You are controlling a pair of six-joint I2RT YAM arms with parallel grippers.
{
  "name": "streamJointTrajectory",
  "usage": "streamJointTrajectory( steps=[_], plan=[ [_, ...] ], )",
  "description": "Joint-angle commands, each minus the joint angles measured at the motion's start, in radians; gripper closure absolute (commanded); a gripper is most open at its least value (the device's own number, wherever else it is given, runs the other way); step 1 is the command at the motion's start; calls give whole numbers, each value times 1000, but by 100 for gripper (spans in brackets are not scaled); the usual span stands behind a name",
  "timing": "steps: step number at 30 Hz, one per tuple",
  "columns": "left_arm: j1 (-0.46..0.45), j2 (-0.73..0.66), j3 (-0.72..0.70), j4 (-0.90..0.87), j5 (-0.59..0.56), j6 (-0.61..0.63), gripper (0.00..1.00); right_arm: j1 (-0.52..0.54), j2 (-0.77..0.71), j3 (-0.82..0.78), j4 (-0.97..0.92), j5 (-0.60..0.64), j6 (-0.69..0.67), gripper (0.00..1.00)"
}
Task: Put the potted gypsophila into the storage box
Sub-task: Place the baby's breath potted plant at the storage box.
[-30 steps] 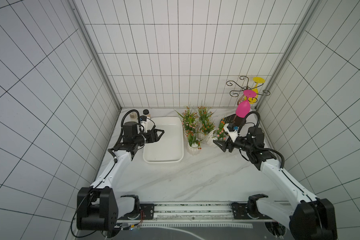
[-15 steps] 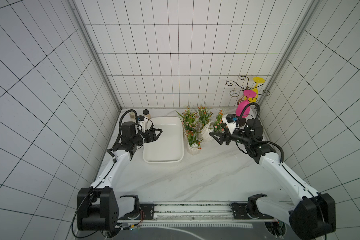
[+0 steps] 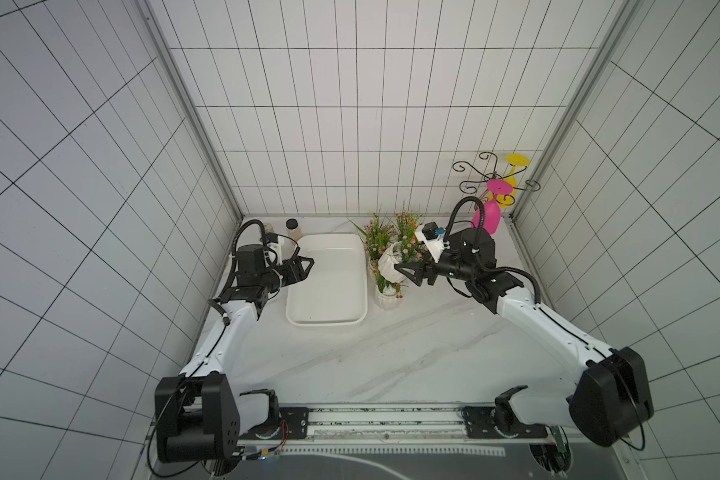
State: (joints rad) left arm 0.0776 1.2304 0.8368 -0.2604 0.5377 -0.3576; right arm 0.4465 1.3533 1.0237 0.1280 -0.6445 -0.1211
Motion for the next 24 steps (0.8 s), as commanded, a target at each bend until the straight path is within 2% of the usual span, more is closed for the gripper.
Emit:
streamJointTrajectory(
  steps=[1, 8, 17, 24],
  plan=[
    [28, 0, 47, -63, -136, 21, 36, 40, 40, 173, 84, 32, 3, 43],
    [76, 39, 62, -91, -220, 25, 39, 113, 181, 307, 63, 104, -11, 43],
    [97, 103, 61, -88, -177, 10, 50, 188, 330, 487, 26, 202, -5, 44],
    [99, 124, 55, -82, -155, 3, 51, 239, 432, 617, 13, 231, -5, 44]
  ],
)
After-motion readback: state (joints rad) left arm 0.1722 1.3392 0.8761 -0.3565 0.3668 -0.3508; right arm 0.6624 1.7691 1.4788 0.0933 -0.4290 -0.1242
